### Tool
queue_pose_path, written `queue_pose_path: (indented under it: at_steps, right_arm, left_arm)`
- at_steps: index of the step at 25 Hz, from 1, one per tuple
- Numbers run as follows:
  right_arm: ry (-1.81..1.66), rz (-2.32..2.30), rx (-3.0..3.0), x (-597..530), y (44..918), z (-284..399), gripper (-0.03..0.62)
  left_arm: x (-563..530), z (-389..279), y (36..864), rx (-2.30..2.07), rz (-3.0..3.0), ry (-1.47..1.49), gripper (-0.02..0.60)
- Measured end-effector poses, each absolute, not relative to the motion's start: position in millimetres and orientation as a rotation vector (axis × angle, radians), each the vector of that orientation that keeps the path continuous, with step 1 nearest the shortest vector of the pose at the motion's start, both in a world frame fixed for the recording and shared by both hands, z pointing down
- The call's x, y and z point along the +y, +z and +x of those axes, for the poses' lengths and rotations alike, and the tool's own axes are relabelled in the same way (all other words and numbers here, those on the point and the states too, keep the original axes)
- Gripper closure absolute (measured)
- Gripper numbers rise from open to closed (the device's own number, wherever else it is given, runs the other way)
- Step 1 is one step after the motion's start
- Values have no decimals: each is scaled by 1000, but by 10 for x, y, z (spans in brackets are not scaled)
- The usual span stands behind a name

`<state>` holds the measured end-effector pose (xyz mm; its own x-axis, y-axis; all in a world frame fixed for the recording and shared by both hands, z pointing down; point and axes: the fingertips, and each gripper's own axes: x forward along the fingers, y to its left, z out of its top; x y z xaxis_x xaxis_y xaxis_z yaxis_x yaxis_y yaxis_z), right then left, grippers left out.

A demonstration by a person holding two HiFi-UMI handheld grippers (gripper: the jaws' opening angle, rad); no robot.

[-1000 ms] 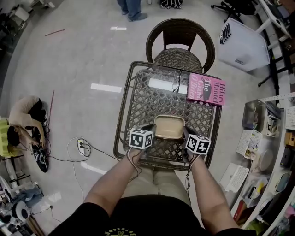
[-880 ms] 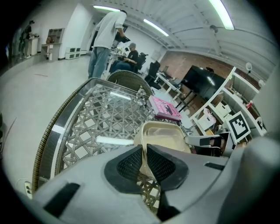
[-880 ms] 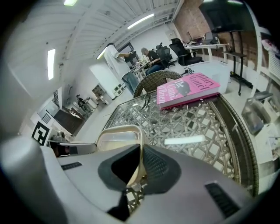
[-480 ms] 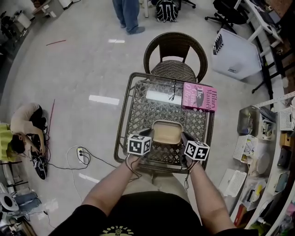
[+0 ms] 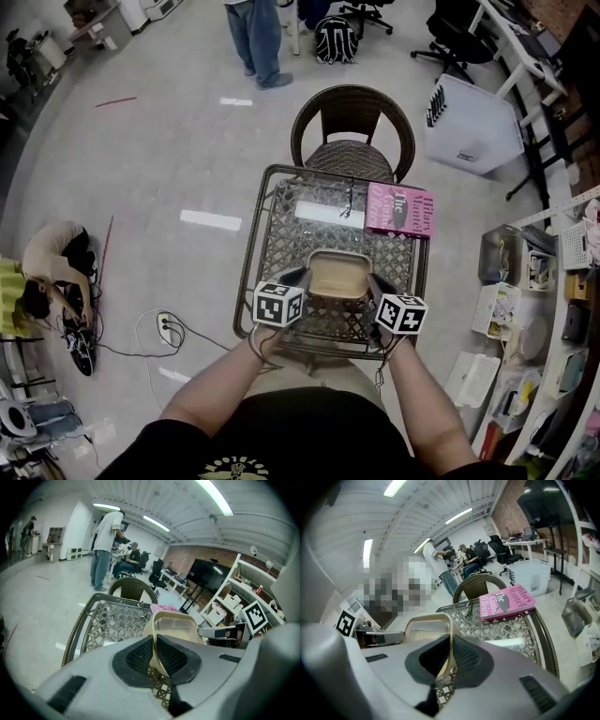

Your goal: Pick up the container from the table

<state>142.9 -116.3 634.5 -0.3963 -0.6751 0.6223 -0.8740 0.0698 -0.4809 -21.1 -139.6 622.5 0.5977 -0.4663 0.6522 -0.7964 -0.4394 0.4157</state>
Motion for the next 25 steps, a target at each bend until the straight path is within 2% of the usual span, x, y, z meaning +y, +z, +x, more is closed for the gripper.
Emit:
queue_pose_path:
  at_steps: [25]
  right_arm:
    - [1047,1642,-2362,-1115,5067,1393,569]
  left_arm:
    - [-1393,-246,5009,-1045,2305,393,554]
